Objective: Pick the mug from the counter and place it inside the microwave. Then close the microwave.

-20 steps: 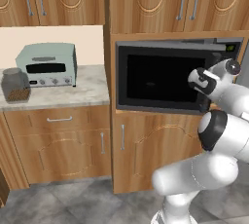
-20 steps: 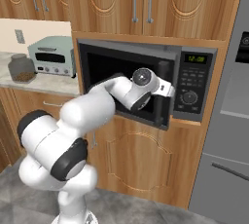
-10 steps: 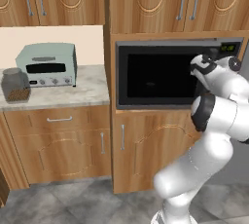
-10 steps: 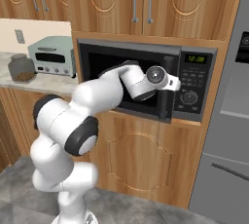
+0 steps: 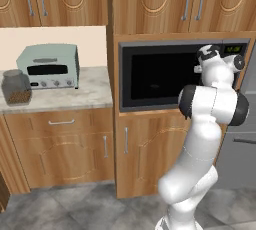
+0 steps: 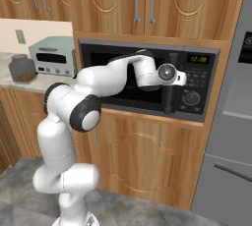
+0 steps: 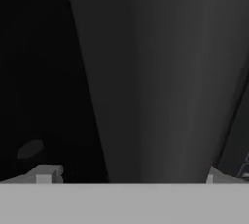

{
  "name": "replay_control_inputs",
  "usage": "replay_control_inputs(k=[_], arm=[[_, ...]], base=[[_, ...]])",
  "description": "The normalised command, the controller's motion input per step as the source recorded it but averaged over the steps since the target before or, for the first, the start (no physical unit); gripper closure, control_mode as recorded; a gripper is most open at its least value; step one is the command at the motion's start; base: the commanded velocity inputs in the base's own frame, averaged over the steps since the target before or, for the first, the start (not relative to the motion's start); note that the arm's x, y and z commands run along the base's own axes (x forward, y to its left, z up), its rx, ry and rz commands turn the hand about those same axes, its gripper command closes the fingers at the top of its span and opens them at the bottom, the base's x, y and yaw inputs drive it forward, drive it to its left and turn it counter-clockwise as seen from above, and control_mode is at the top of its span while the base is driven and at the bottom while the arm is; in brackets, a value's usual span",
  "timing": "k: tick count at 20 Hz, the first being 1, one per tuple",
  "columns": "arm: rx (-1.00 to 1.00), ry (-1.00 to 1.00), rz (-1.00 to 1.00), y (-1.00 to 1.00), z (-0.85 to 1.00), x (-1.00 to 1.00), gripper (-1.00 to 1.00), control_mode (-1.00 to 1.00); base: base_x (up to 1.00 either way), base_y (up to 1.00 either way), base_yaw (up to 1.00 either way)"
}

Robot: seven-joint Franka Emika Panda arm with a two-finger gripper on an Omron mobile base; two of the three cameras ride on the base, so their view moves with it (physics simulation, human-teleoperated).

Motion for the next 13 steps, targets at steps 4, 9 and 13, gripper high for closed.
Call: replay_control_inputs(k=[4,9,13], arm=[[0.00,0.00,0.04,0.00,0.00,0.54,-1.00,-1.00],[0.00,0.00,0.00,0.00,0.00,0.09,-1.00,-1.00],[0.00,0.00,0.00,0.00,0.00,0.00,-1.00,-1.00]], base=[[0.00,0.00,0.00],[0.00,0.00,0.00],[0.00,0.00,0.00]])
